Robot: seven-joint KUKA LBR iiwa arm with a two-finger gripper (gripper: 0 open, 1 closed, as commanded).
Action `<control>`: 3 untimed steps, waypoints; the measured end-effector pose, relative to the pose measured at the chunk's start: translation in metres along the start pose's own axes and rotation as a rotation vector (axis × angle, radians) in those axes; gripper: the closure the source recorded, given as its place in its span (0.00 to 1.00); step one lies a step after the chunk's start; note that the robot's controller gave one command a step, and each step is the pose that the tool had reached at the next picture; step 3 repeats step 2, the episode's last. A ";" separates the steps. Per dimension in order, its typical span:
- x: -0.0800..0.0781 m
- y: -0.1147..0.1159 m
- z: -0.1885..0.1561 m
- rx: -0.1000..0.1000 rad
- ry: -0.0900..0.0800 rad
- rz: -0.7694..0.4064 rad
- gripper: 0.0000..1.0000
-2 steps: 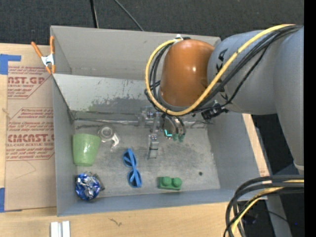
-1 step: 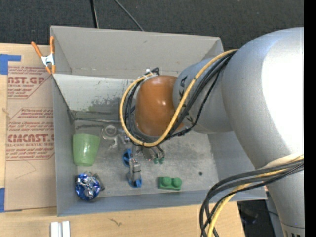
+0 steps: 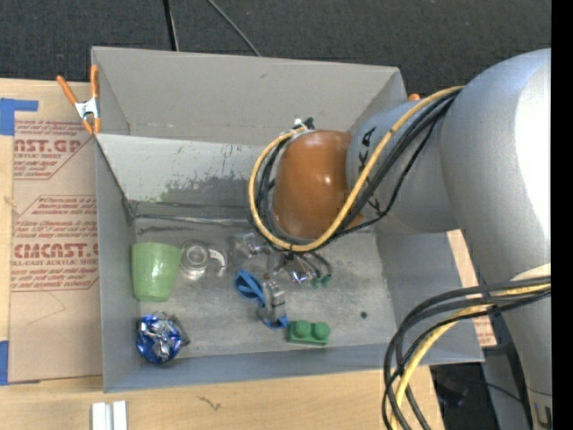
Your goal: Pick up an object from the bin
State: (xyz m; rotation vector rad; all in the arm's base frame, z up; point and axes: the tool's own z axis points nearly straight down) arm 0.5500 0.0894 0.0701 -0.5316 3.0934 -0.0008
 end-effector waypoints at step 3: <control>-0.008 0.031 -0.141 -0.001 -0.009 0.052 1.00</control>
Offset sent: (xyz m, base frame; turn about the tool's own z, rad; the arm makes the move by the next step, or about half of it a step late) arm 0.0000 0.0000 0.0000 0.0000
